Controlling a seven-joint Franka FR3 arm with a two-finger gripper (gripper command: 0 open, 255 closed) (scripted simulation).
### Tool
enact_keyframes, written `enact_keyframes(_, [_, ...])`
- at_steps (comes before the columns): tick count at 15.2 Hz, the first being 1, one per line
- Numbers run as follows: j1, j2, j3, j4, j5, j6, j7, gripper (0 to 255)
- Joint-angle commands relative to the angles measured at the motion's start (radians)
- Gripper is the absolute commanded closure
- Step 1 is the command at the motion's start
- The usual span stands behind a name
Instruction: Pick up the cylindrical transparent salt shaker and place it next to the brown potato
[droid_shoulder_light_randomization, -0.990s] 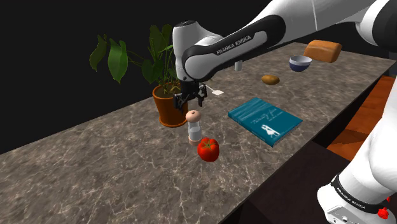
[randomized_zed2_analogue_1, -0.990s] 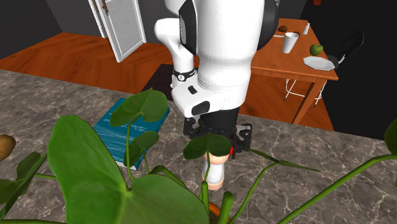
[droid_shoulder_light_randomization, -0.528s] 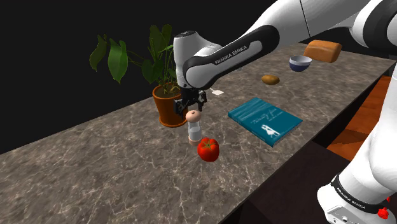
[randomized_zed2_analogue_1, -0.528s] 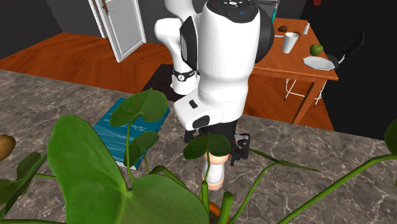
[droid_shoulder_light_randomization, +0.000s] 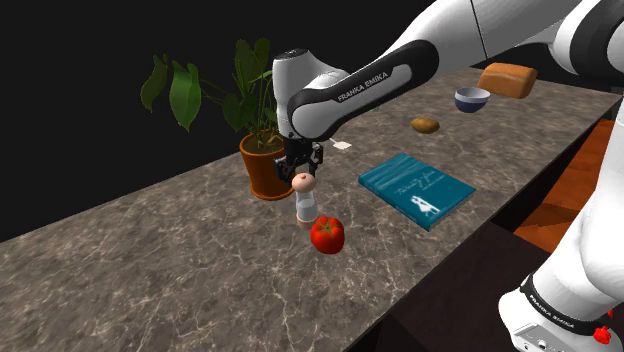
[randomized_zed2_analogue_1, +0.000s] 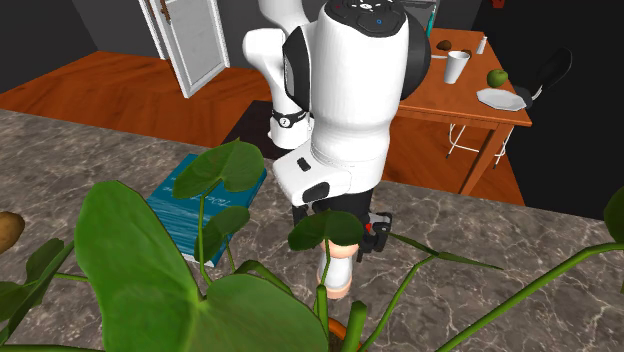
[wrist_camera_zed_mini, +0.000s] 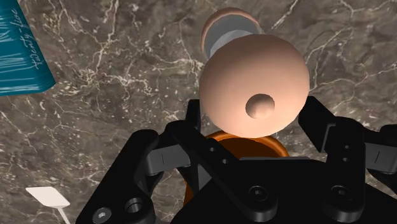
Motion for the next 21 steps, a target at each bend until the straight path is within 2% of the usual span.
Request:
enact_keyframes(1, [0.0, 0.0, 0.0, 0.0, 0.0, 0.0, 0.0, 255])
enact_keyframes(7, [0.0, 0.0, 0.0, 0.0, 0.0, 0.0, 0.0, 255])
enact_keyframes(21, [-0.003, -0.054, 0.007, 0.119, 0.025, -0.171, -0.02, 255])
